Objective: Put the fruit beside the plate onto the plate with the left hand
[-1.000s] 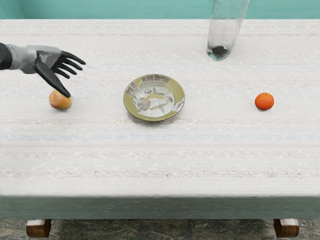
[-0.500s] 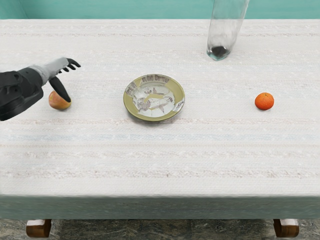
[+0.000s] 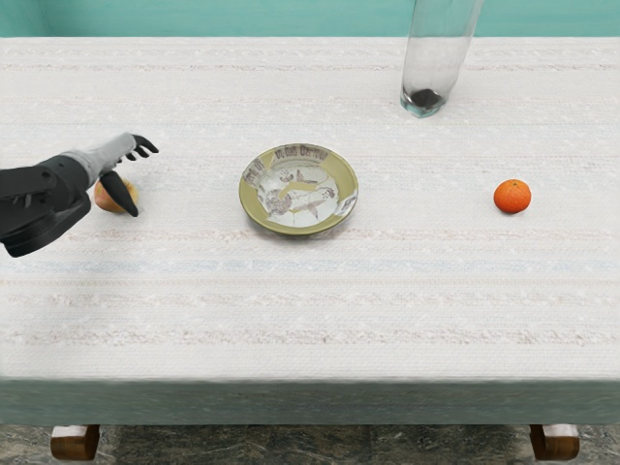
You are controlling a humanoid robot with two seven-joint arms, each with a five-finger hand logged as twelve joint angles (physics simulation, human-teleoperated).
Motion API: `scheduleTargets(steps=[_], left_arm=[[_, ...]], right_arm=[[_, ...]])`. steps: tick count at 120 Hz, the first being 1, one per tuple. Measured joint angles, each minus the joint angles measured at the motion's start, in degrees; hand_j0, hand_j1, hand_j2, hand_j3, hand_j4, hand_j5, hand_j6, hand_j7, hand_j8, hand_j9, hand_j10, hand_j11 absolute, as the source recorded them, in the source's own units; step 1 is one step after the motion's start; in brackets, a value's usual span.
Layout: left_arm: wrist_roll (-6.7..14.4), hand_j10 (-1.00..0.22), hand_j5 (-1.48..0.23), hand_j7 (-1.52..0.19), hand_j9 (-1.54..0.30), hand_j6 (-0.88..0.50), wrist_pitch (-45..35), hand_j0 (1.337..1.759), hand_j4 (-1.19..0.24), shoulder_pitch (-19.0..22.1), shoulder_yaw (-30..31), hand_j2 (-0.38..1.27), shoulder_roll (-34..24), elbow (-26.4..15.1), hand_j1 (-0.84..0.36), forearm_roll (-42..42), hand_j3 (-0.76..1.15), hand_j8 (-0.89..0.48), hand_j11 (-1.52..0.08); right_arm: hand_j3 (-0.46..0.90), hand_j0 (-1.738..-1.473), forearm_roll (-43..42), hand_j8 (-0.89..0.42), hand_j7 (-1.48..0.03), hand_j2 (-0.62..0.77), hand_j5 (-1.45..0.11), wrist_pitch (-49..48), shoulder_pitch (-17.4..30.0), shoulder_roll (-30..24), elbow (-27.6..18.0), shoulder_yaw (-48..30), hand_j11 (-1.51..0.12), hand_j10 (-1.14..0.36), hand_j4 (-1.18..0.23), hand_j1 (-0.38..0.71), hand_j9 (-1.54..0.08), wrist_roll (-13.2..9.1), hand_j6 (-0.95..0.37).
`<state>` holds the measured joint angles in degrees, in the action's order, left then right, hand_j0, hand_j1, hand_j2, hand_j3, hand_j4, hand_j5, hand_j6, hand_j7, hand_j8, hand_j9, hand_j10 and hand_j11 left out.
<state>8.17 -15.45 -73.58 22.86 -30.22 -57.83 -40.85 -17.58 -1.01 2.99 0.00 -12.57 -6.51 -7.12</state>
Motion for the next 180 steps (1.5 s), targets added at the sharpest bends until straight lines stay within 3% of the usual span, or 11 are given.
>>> scheduleTargets(steps=[34,67,93,114,123,134,143,180], left_arm=[[0.0,-0.33,-0.42,-0.42,-0.42,-0.33,-0.2,1.658,-0.33,0.9,0.8,0.07,-1.8,-0.8,-0.04,-0.3,0.00,-0.33,-0.42],[0.0,-0.46,-0.59,-0.59,-0.59,-0.46,-0.2,1.658,-0.46,1.0,1.3,0.10,-2.3,-0.3,-0.19,-1.8,0.00,-0.39,-0.59],[0.1,-0.52,-0.66,-0.69,-0.71,-0.43,-0.2,1.654,-0.55,1.5,1.4,0.07,-2.2,0.2,-0.20,-2.3,0.00,-0.37,-0.71],[0.3,-0.56,-0.74,-0.77,-0.79,-0.42,0.0,1.653,-0.61,1.3,1.9,0.16,-1.9,0.6,-0.20,-2.2,0.00,-0.40,-0.79],[0.4,-0.56,-0.79,-0.79,-0.81,-0.41,0.3,1.653,-0.60,0.5,2.1,0.25,-1.7,0.5,-0.20,-2.0,0.00,-0.39,-0.81],[0.4,-0.54,-0.81,-0.81,-0.82,-0.41,0.5,1.653,-0.61,-0.7,2.1,0.24,-1.6,0.2,-0.21,-1.9,0.00,-0.38,-0.83],[0.4,-0.53,-0.83,-0.82,-0.82,-0.41,0.8,1.655,-0.61,-2.4,2.1,0.37,-1.6,0.0,-0.22,-1.7,0.00,-0.37,-0.83],[0.5,-0.54,-0.85,-0.84,-0.82,-0.43,4.2,1.656,-0.61,-9.6,1.6,0.43,0.3,-1.2,-0.24,-1.1,0.00,-0.40,-0.83]], right_arm=[[0.00,-1.658,0.0,-0.03,-0.04,-0.01,-0.04,0.0,0.0,0.0,0.0,0.0,-0.04,-0.03,-0.03,-0.31,-0.04,0.0,-0.03],[0.00,-1.658,0.0,-0.03,-0.04,-0.01,-0.04,0.0,0.0,0.0,0.0,0.0,-0.04,-0.03,-0.03,-0.31,-0.04,0.0,-0.03],[0.00,-1.658,0.0,-0.03,-0.04,-0.01,-0.04,0.0,0.0,0.0,0.0,0.0,-0.04,-0.03,-0.03,-0.31,-0.04,0.0,-0.03],[0.00,-1.658,0.0,-0.03,-0.04,-0.01,-0.04,0.0,0.0,0.0,0.0,0.0,-0.04,-0.03,-0.03,-0.31,-0.04,0.0,-0.03],[0.00,-1.658,0.0,-0.03,-0.04,-0.01,-0.04,0.0,0.0,0.0,0.0,0.0,-0.04,-0.03,-0.03,-0.31,-0.04,0.0,-0.03],[0.00,-1.658,0.0,-0.03,-0.04,-0.01,-0.04,0.0,0.0,0.0,0.0,0.0,-0.04,-0.03,-0.03,-0.31,-0.04,0.0,-0.03],[0.00,-1.658,0.0,-0.03,-0.04,-0.01,-0.04,0.0,0.0,0.0,0.0,0.0,-0.04,-0.03,-0.03,-0.31,-0.04,0.0,-0.03],[0.00,-1.658,0.0,-0.03,-0.04,-0.01,-0.04,0.0,0.0,0.0,0.0,0.0,-0.04,-0.03,-0.03,-0.31,-0.04,0.0,-0.03]])
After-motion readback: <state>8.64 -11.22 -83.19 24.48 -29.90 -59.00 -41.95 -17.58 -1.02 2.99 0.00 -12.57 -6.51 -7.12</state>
